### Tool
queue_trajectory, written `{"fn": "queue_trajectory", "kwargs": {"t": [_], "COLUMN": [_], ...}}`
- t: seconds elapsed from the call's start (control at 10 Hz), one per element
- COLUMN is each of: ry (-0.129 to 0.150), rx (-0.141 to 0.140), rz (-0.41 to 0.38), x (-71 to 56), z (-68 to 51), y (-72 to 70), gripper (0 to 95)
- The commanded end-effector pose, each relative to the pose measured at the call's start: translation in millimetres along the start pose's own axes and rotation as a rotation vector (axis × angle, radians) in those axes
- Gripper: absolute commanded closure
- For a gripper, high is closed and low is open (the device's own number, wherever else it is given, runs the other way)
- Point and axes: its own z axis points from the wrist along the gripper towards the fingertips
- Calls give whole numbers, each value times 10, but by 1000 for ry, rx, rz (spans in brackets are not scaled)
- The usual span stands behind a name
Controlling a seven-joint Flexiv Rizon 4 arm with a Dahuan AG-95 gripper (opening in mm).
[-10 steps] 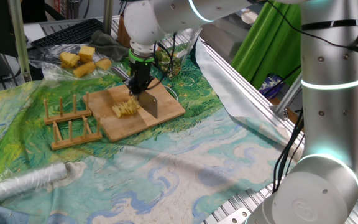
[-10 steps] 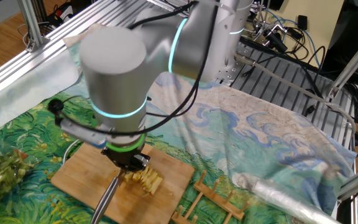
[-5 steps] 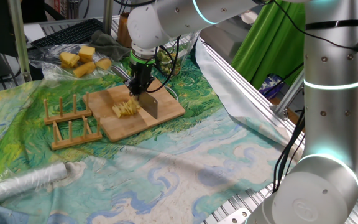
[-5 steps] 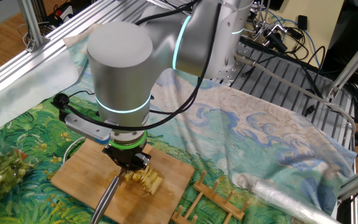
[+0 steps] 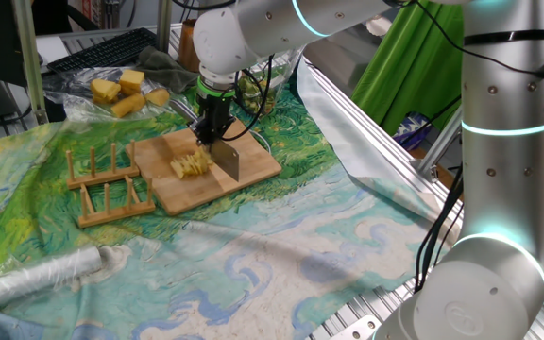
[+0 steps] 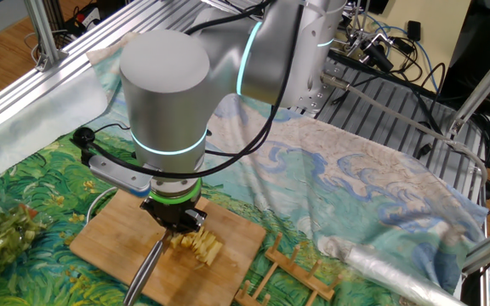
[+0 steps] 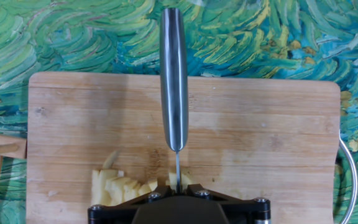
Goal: Chop the potatoes
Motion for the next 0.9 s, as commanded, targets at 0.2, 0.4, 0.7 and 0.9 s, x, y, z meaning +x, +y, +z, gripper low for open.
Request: {"fn": "queue_trajectory", "kwargs": {"t": [0.2,0.4,0.7,0.9], "ry": [1,1,1,1], "rx": [0,-11,-11,-11], "rz": [6,11,11,11], "x": [8,0,0,0], "z": [56,35,35,35], "y": [9,27,27,27], "gripper": [760,760,760,760]}}
